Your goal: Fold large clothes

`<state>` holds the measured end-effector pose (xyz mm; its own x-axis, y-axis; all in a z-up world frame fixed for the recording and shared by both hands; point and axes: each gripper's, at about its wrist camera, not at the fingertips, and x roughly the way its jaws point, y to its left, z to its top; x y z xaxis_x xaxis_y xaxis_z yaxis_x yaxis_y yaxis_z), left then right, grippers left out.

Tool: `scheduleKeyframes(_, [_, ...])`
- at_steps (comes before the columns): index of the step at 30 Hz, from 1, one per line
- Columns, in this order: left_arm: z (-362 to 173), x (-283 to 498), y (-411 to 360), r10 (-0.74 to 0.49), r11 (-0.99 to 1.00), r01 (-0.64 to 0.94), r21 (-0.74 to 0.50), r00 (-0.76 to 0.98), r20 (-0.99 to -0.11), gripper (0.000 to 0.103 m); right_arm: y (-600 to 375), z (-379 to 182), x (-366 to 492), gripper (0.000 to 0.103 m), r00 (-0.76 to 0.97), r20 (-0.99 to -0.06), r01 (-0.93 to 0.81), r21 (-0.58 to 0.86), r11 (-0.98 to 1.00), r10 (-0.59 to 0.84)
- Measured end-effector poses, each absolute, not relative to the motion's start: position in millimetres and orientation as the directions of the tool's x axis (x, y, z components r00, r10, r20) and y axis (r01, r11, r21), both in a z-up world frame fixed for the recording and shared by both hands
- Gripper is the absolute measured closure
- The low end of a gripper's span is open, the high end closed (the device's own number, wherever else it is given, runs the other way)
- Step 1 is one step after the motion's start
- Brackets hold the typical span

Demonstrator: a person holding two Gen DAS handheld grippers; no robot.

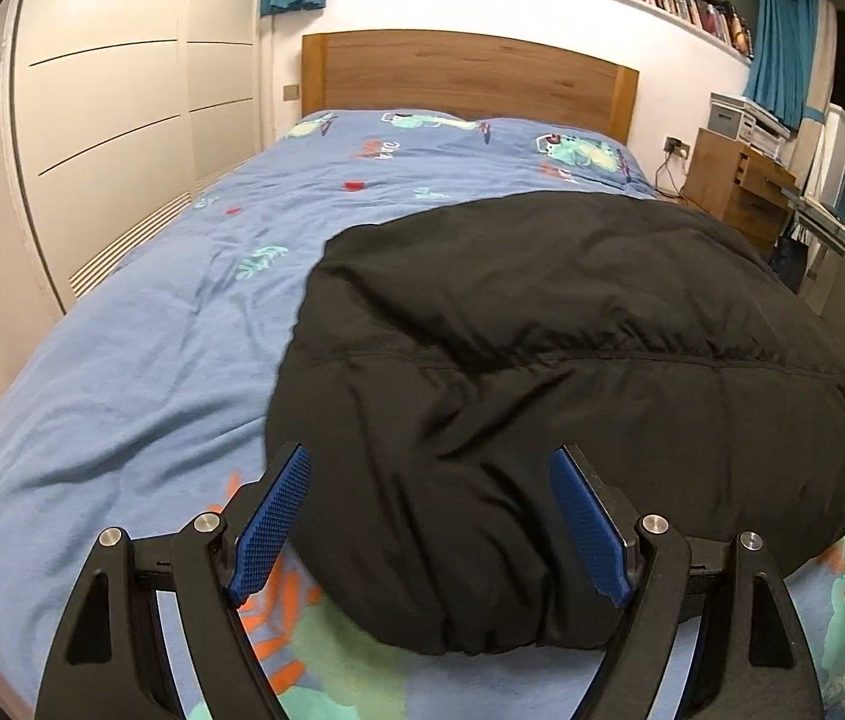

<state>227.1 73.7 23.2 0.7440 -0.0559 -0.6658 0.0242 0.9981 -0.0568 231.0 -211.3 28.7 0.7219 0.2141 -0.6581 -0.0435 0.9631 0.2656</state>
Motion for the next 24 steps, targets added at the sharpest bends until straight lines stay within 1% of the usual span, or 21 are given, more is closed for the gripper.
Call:
scheduleKeyframes(4, [13.4,236.8,61.8,-0.069,0.997,0.041,-0.057,0.727,-0.683,0.022,-181.0,22.4,246.7,0.033,0.717,-0.659,-0.091,0.237,0.967,0.229])
scheduleKeyframes(8, [-6.7,249.7,56.6,-0.061,0.998,0.038,-0.048,0.692,-0.719,0.021,-170.0,3.8,260.5,0.033,0.69,-0.693,-0.093,0.202,0.975,0.209])
scheduleKeyframes(12, [-20.0,256.8,64.1,-0.041,0.999,0.018,-0.039,0.664,-0.747,0.02,-187.3,-15.2,264.8,0.033,0.669,-0.73,-0.031,0.159,0.987,0.139])
scheduleKeyframes(15, [-5.7,257.7,69.2,-0.04,0.999,0.011,-0.045,0.68,-0.733,0.021,-205.9,-14.5,261.8,0.033,0.668,-0.74,0.033,0.138,0.99,0.081])
scheduleKeyframes(18, [13.2,263.9,62.1,-0.067,0.998,0.033,-0.062,0.715,-0.696,0.021,-205.5,7.5,258.1,0.033,0.719,-0.691,0.034,0.145,0.989,0.076])
scheduleKeyframes(22, [28.6,291.0,37.2,-0.119,0.993,0.075,-0.095,0.735,-0.667,0.021,-179.1,33.9,272.8,0.033,0.777,-0.616,-0.031,0.161,0.986,0.125])
scheduleKeyframes(24, [29.7,308.0,23.7,-0.148,0.989,0.092,-0.119,0.737,-0.659,0.02,-162.4,37.2,287.5,0.033,0.787,-0.598,-0.062,0.167,0.984,0.152])
